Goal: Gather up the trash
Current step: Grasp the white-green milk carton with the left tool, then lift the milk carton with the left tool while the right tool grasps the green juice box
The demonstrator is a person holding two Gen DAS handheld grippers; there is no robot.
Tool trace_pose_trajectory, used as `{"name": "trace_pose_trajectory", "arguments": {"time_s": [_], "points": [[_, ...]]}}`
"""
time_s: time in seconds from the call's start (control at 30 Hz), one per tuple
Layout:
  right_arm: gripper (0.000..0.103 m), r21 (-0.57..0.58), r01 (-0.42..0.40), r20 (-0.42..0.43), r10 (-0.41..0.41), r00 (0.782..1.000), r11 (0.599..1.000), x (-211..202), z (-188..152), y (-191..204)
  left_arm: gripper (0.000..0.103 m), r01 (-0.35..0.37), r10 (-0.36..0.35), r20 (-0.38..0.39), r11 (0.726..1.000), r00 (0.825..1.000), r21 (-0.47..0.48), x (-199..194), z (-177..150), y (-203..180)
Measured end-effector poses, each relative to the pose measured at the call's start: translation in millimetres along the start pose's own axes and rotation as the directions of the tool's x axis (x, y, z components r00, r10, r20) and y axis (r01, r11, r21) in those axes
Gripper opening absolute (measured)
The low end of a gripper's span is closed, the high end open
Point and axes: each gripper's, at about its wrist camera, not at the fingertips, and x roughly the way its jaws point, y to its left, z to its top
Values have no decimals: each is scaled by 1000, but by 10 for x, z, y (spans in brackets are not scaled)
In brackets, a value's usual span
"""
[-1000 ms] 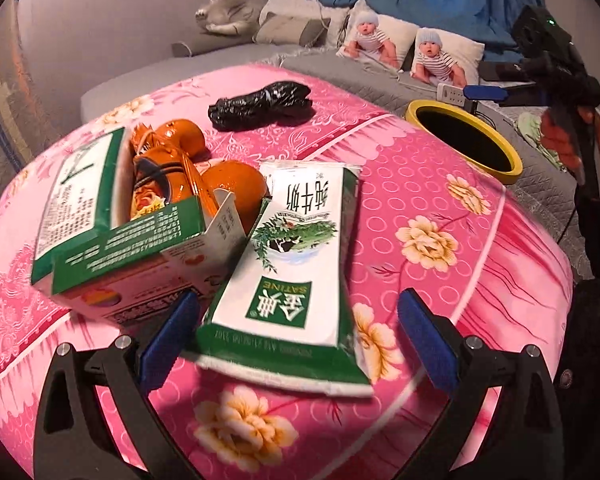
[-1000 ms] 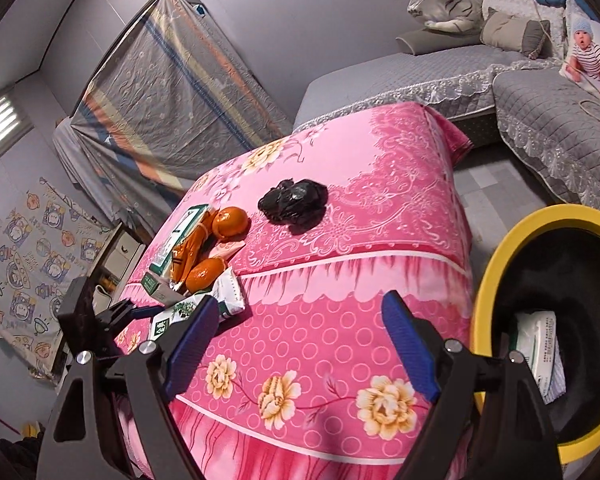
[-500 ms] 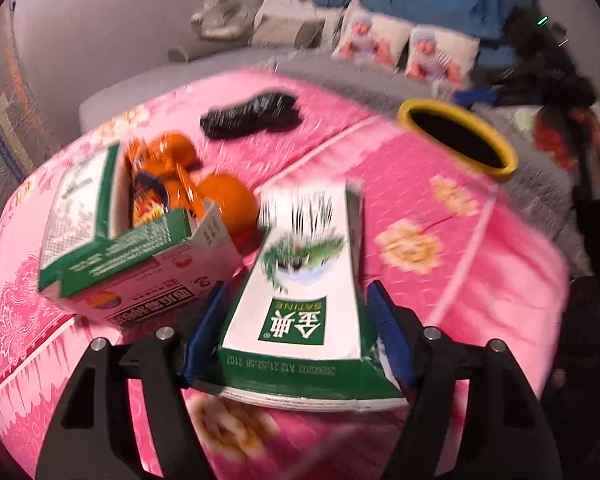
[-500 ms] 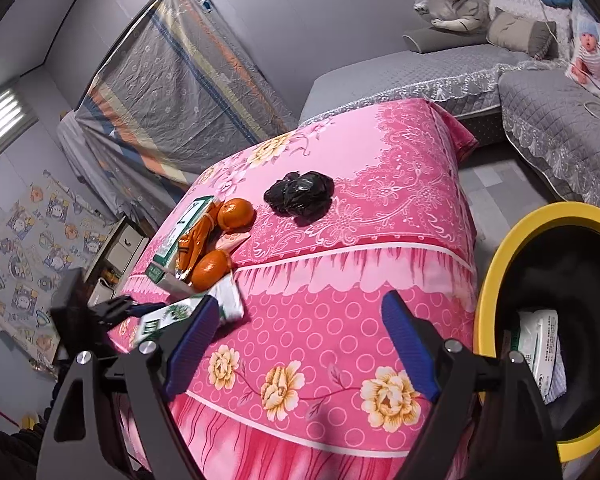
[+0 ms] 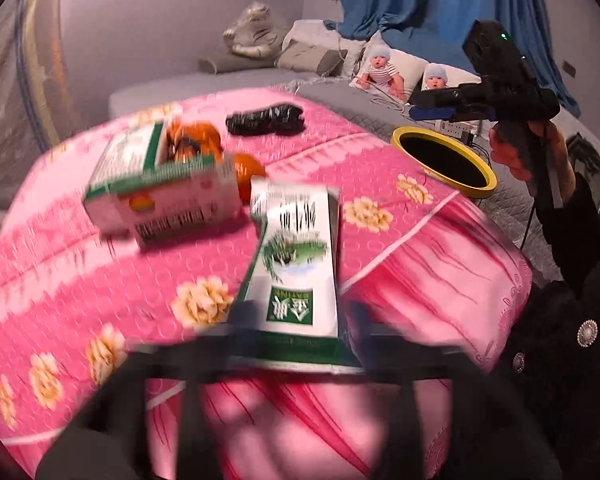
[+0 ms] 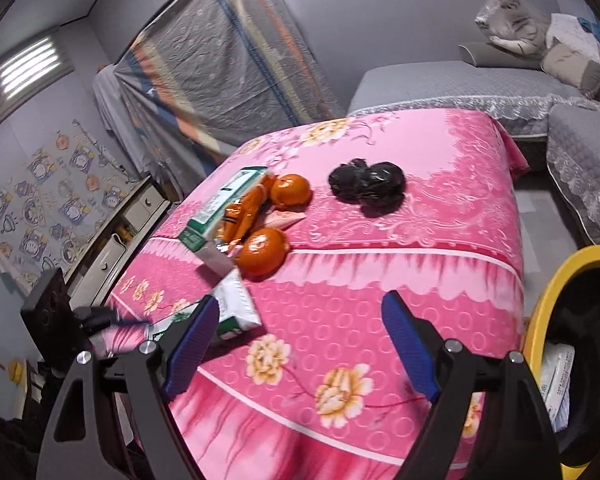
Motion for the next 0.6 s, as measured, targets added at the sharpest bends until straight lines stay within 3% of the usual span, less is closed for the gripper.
{"name": "trace_pose_trajectory", "arguments": {"time_s": [0.1, 0.2, 0.3, 0.33, 0.37, 0.5, 0.6], "points": [[80, -5, -11, 0, 11, 1000, 1000, -10, -17, 40, 87, -5, 5, -1, 1000, 1000, 28, 19, 132, 5], [80, -2, -14, -4, 14, 1000, 1000, -15, -36, 29, 84, -18, 21, -102, 999, 995, 36, 331, 220, 34], [80, 0, -9, -3, 9, 1000, 1000, -43, -45, -1, 65, -1, 16, -193, 997, 981, 79, 618, 179, -69], [80, -1, -8, -3, 8, 1000, 1000, -44, -43, -1, 60, -29, 50, -223, 995, 974, 98, 726, 156, -97], [80, -5, -7, -6, 7, 1000, 1000, -39, -40, 0, 60, -41, 63, -233, 994, 970, 97, 781, 138, -84], [80, -94, -10, -42, 6, 999, 995, 78, 13, 130, 57, 9, -7, -100, 1000, 995, 13, 448, 143, 14], [80, -290, -72, -78, 51, 996, 954, 309, 69, 485, 56, 23, -21, 47, 999, 999, -34, -97, 2, 26]]}}
